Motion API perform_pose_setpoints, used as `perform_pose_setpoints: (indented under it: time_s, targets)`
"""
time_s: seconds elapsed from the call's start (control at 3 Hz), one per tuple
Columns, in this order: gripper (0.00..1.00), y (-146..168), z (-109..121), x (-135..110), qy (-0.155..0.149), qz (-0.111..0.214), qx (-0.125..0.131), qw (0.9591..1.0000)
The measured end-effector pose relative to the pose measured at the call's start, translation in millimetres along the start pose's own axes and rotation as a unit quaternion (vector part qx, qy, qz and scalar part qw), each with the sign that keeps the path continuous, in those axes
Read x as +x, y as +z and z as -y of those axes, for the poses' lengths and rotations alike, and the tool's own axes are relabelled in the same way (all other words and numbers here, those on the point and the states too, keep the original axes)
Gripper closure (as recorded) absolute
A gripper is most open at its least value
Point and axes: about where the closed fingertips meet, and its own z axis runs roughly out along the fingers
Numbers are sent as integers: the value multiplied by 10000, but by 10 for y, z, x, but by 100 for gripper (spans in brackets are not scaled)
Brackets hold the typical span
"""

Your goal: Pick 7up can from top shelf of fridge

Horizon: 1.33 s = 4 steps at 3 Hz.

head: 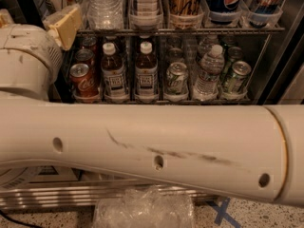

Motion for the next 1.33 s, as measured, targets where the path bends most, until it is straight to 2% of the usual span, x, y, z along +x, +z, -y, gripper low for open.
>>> perform_pose_setpoints:
  time_s: [0.33,0.67,1.33]
  targets:
    - [24,-41,87,-66,-58,131,353,9993]
    - [26,-60,124,-74,-65,166,510,9985]
    - [30,110,123,175,-21,-148,376,9992]
